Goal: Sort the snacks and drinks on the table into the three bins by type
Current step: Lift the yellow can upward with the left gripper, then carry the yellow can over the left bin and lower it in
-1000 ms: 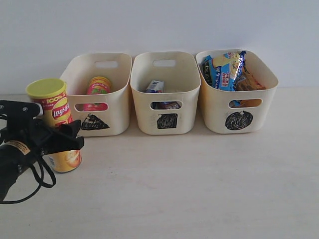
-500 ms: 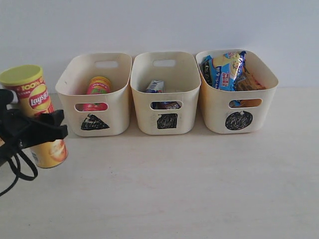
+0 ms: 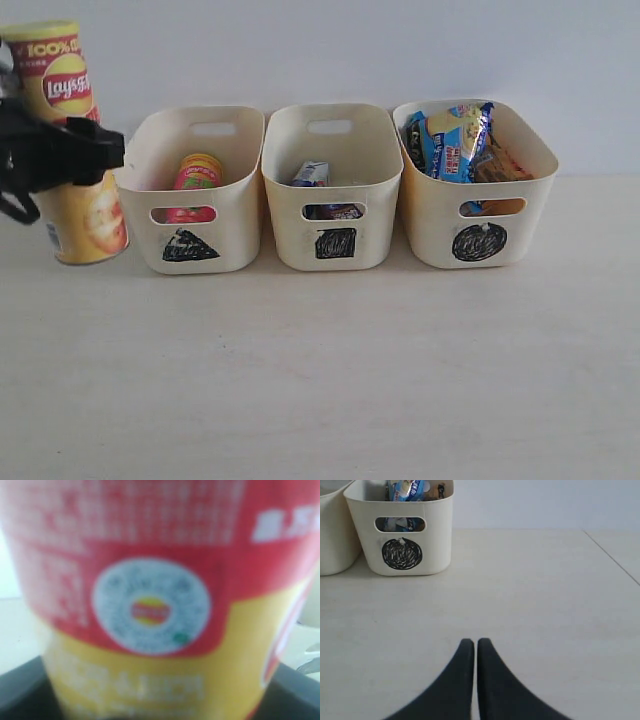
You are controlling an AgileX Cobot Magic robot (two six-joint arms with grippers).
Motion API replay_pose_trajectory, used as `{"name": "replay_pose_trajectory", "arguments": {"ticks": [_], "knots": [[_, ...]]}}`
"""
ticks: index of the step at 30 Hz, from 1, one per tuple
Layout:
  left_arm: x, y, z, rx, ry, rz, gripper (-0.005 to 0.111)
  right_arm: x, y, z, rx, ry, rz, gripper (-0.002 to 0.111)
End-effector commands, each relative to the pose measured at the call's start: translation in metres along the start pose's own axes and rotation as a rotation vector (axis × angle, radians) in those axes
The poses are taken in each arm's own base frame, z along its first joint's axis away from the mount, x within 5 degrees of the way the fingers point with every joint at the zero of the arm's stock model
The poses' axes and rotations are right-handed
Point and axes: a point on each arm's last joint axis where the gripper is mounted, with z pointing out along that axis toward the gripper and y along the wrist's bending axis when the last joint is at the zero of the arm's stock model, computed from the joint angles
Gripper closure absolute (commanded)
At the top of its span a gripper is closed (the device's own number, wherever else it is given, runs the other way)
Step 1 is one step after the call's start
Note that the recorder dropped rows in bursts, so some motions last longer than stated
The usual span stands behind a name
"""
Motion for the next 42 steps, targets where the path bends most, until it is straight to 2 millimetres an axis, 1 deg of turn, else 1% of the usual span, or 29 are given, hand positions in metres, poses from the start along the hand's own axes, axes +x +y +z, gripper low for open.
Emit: {"name": "replay_pose_trajectory", "arguments": {"ticks": [1,7,9,11,16,21,22,24,26,27,30,33,36,38,42], "knots": [[-0.037,-0.004,-0.001,0.029,0.018,0.048,0.102,0.0,0.0,0.0,0.005,-0.011,0.003,0.108],[-0.084,-0.01,0.001,0.063,0.042,0.07,0.102,0.0,0.0,0.0,0.005,-0.011,0.003,0.108],[-0.095,-0.011,0.004,0.072,0.06,0.072,0.102,0.0,0.0,0.0,0.005,-0.011,0.003,0.108],[-0.103,-0.012,0.009,0.079,0.075,0.076,0.102,0.0,0.0,0.0,0.005,-0.011,0.003,0.108],[-0.115,-0.015,0.03,0.091,0.117,0.079,0.102,0.0,0.0,0.0,0.005,-0.011,0.003,0.108],[-0.124,-0.017,0.059,0.099,0.145,0.082,0.102,0.0,0.0,0.0,0.005,-0.011,0.003,0.108],[-0.123,-0.017,0.066,0.101,0.156,0.082,0.102,0.0,0.0,0.0,0.005,-0.011,0.003,0.108],[-0.124,-0.018,0.093,0.104,0.169,0.083,0.102,0.0,0.0,0.0,0.005,-0.011,0.003,0.108],[-0.121,-0.019,0.111,0.105,0.18,0.084,0.102,0.0,0.0,0.0,0.005,-0.011,0.003,0.108],[-0.118,-0.019,0.125,0.106,0.191,0.084,0.102,0.0,0.0,0.0,0.005,-0.011,0.003,0.108],[-0.109,-0.019,0.155,0.106,0.195,0.084,0.102,0.0,0.0,0.0,0.005,-0.011,0.003,0.108],[-0.103,-0.02,0.18,0.105,0.186,0.084,0.102,0.0,0.0,0.0,0.005,-0.011,0.003,0.108],[-0.098,-0.02,0.194,0.105,0.183,0.084,0.102,0.0,0.0,0.0,0.005,-0.011,0.003,0.108],[-0.091,-0.02,0.204,0.106,0.193,0.077,0.102,0.0,0.0,0.0,0.005,-0.011,0.003,0.108],[-0.08,-0.02,0.217,0.109,0.214,0.067,0.102,0.0,0.0,0.0,0.005,-0.011,0.003,0.108]]}}
